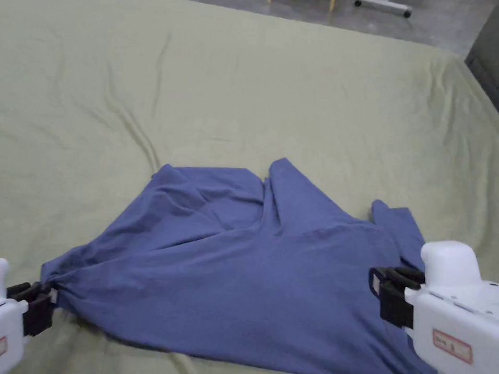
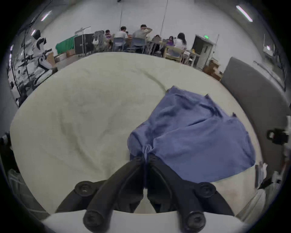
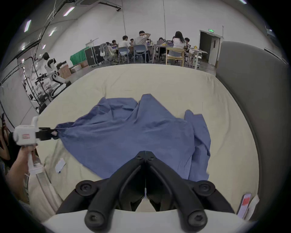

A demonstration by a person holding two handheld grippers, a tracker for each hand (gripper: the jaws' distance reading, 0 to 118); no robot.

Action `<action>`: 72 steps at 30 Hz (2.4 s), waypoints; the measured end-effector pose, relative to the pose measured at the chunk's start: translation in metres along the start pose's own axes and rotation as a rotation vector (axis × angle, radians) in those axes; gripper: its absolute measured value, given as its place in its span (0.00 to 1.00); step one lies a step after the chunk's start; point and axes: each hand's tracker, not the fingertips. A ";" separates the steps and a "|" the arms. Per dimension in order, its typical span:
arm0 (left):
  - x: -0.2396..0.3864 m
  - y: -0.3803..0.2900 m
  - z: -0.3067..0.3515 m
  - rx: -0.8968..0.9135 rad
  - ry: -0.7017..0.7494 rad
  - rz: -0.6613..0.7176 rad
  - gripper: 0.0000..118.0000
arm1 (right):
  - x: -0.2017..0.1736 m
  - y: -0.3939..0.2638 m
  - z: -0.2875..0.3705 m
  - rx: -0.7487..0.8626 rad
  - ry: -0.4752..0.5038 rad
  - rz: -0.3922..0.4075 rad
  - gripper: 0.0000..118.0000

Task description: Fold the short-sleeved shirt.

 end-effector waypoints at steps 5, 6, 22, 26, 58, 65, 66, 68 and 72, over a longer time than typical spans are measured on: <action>0.002 0.013 0.020 0.016 -0.020 0.036 0.00 | 0.047 0.068 -0.108 -0.162 -0.032 0.097 1.00; 0.002 0.014 0.021 0.016 -0.025 0.038 0.00 | 0.058 0.080 -0.131 -0.147 -0.036 0.106 1.00; 0.008 0.020 0.009 -0.021 0.014 0.069 0.00 | 0.026 0.044 -0.173 -0.281 -0.157 0.339 0.05; 0.012 0.024 0.015 -0.004 0.004 0.118 0.00 | 0.029 0.071 -0.091 -0.065 -0.159 0.195 0.05; 0.123 0.505 0.187 0.633 -0.071 0.002 0.00 | 0.043 0.389 0.245 0.584 -0.563 0.247 0.05; 0.131 0.525 0.169 0.599 -0.026 -0.057 0.00 | 0.054 0.426 0.221 0.553 -0.555 0.250 0.05; 0.132 0.527 0.164 0.593 -0.021 -0.065 0.00 | 0.056 0.430 0.217 0.548 -0.561 0.253 0.05; 0.133 0.529 0.152 0.579 -0.031 -0.068 0.00 | 0.061 0.439 0.207 0.540 -0.559 0.244 0.05; 0.134 0.525 0.118 0.531 -0.040 -0.075 0.00 | 0.079 0.451 0.172 0.508 -0.528 0.202 0.05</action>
